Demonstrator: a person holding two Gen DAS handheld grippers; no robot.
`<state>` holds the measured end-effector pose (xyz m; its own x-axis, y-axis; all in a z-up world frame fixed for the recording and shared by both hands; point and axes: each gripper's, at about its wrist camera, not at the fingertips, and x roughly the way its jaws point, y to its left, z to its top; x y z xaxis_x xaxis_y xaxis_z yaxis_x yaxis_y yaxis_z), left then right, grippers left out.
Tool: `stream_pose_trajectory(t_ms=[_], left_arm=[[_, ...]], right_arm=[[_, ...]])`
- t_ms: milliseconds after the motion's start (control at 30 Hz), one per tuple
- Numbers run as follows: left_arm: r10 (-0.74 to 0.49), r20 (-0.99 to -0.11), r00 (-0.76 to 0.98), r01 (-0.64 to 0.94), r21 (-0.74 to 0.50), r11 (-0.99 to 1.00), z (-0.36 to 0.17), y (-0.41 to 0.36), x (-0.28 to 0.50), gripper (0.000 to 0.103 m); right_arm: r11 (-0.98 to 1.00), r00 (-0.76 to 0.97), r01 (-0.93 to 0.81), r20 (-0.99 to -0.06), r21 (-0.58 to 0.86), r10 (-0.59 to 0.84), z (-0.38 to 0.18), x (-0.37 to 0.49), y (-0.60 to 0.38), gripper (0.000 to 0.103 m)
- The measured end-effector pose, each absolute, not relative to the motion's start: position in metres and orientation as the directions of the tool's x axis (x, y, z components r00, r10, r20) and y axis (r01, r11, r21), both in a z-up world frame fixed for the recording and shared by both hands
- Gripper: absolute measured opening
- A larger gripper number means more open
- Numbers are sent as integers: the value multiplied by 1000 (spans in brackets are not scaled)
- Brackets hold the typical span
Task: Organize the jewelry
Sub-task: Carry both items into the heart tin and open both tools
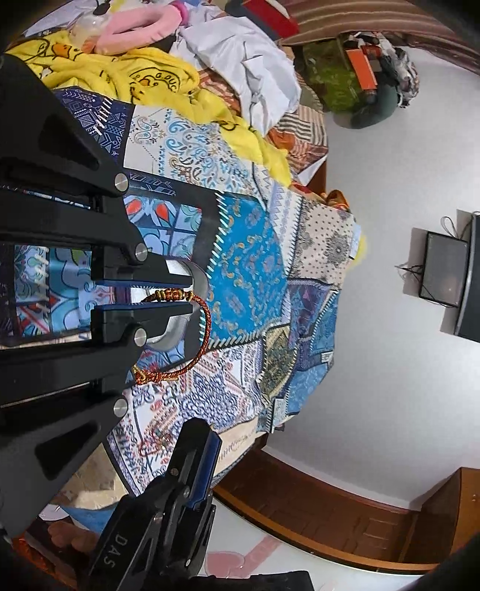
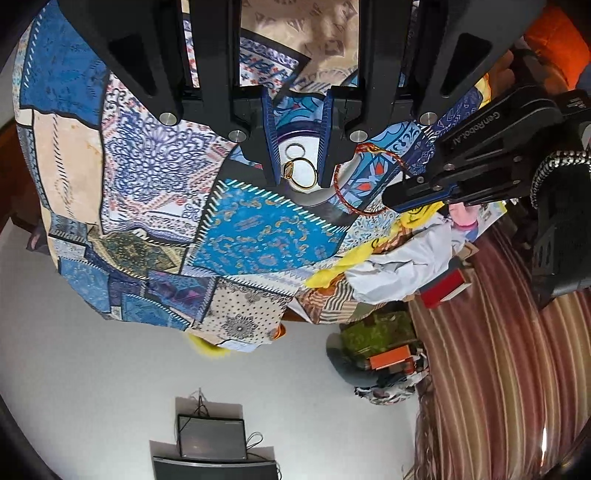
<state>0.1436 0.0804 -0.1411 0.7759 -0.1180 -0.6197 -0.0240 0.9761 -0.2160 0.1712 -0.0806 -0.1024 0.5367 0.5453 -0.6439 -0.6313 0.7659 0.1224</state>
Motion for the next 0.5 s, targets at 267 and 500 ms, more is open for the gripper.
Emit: stream_pose_trajectory(t_ms=[267, 500], left_arm=[[-143, -664, 734, -10, -221, 975, -165, 88, 163, 5], [-167, -694, 700, -10, -243, 970, -187, 91, 186, 5]], right_arm=[[751, 492, -644, -673, 145, 552, -120, 183, -61, 18], [742, 449, -651, -709, 157, 544, -138, 196, -49, 18]])
